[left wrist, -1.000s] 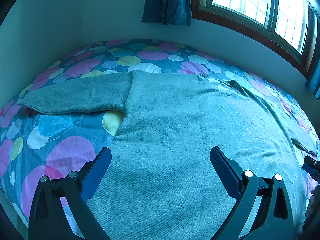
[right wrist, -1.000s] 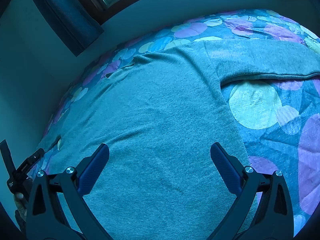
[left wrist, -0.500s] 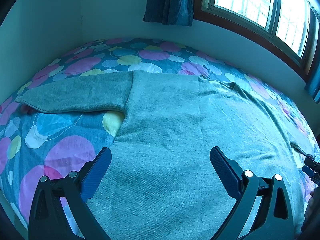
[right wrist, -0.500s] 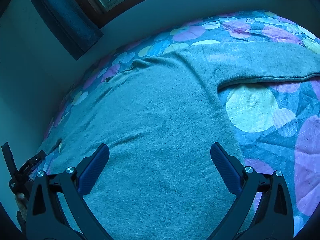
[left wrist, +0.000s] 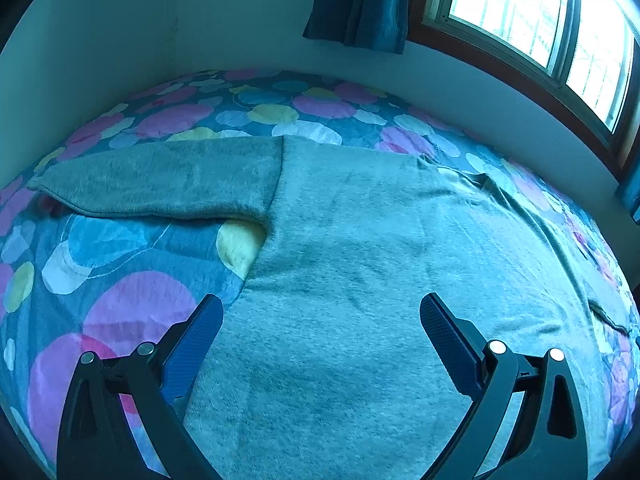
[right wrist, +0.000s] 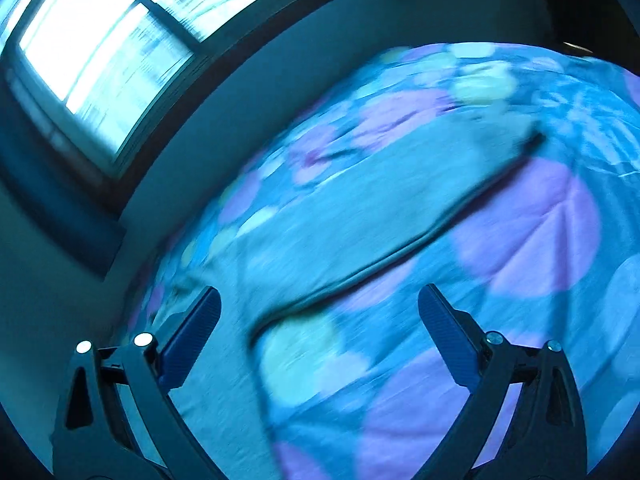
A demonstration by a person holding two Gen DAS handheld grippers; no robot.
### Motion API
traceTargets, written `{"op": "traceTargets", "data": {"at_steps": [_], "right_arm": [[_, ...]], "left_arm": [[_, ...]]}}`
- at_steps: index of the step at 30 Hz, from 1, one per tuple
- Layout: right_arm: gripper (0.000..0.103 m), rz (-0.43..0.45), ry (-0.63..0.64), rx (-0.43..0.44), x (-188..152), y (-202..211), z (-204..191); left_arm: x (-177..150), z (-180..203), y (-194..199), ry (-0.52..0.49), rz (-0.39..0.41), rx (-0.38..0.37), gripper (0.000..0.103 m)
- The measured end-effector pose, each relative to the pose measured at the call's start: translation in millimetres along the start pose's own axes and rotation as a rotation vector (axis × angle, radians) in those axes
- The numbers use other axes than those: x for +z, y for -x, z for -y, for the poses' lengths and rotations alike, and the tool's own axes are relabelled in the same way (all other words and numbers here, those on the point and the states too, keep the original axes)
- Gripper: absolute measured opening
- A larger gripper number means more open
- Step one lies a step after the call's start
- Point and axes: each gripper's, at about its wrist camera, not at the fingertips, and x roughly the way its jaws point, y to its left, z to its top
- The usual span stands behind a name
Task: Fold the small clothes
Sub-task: 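Grasp the grey sweatshirt's sleeve cuff with the right gripper and lift it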
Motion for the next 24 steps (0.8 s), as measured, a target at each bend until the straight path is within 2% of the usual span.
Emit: {"op": "traceTargets", "data": {"at_steps": [2,5,8,14,19,21,22,23,24], "right_arm": [[0.069,0.024,-0.093,-0.037,25,-5,39],[0.068,0.046,-0.229,-0.053,50,-13,86],[0.068,0.057,-0.289,-0.076,66,-24,111],[0.068,0.055,-0.377,-0.096,84,-47,144],[0.066,0.103,-0.406,-0.085,100,-61,156],[0.059,0.089,-0.381,-0.104,106,-71,154],[0.049,0.083,-0.367,-0.115,107,-74,153],[0.032,0.070,-0.353,-0.127,108,-79,153],[0.023,0.057,-0.352,-0.127,109,-82,154]], "left_arm": [[0,-1,-3,0.002,0.004,0.003,0.098],[-1,-3,-10,0.005,0.002,0.008,0.098],[-3,-5,-18,0.007,-0.011,0.028,0.098],[-6,-12,-32,0.033,-0.046,0.053,0.098],[-8,-16,-36,0.039,-0.047,0.069,0.098],[-8,-19,-38,0.051,-0.051,0.065,0.098],[-8,-21,-39,0.061,-0.056,0.061,0.098],[-7,-22,-41,0.068,-0.062,0.056,0.098],[-8,-24,-42,0.074,-0.066,0.054,0.098]]}}
